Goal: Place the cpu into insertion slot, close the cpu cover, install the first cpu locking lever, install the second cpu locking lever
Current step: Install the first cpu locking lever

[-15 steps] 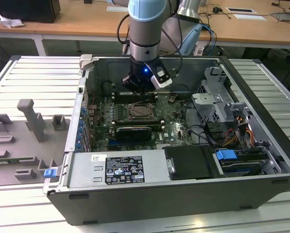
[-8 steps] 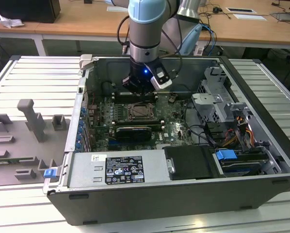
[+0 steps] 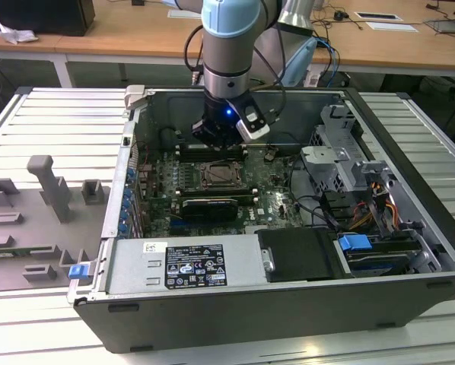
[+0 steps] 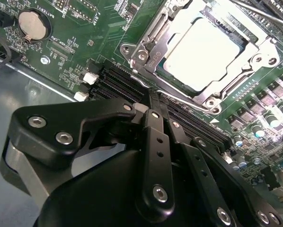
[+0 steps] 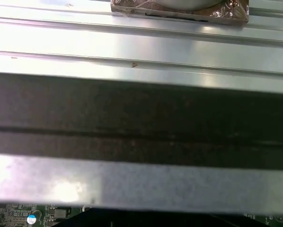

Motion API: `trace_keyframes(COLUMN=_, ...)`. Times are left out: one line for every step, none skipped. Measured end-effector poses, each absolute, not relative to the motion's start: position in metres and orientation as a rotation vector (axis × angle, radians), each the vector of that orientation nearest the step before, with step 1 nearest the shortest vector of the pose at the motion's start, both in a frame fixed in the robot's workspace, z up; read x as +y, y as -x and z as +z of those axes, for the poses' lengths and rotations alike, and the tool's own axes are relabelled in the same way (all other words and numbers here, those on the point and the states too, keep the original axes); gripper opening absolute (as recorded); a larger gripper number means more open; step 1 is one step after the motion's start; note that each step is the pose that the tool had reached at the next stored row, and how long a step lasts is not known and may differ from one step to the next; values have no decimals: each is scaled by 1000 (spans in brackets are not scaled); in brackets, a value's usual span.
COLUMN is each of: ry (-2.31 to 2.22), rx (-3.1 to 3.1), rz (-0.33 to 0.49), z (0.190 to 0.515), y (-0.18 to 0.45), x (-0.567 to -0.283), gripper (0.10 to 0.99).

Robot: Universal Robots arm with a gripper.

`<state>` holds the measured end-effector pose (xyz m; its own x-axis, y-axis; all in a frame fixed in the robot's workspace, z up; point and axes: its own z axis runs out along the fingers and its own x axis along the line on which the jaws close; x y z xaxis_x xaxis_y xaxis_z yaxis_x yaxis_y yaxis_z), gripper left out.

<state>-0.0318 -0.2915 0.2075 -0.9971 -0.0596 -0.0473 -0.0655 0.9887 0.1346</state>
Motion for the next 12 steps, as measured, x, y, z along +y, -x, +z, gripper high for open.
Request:
trace_keyframes(ry=97, rx=3090, rz=211, z=207, y=31, x=-291, gripper=106)
trace_keyframes(ry=97, rx=3090, rz=211, z=207, y=31, x=-291, gripper=106)
trace_keyframes(ry=97, rx=3090, rz=211, z=207, y=31, x=-292, gripper=106)
trace_keyframes(ry=97, rx=3090, rz=211, z=207, y=30, x=-292, gripper=106)
trace_keyframes(ry=97, rx=3090, rz=211, z=207, y=29, x=-292, gripper=106)
trace_keyframes(ry=97, rx=3090, rz=211, z=207, y=28, x=-292, gripper=106)
trace_keyframes(ry=97, rx=3090, rz=211, z=207, y=25, x=-293, gripper=106)
trace_keyframes(ry=97, rx=3090, rz=211, z=207, y=25, x=-293, gripper=106)
trace_keyframes(ry=97, rx=3090, rz=211, z=207, y=24, x=-294, gripper=106)
trace_keyframes(ry=97, rx=3090, rz=211, z=207, y=24, x=-294, gripper=106)
trace_keyframes(ry=97, rx=3090, rz=212, z=207, y=23, x=-295, gripper=106)
trace_keyframes(ry=97, rx=3090, rz=211, z=207, y=23, x=-296, gripper=106)
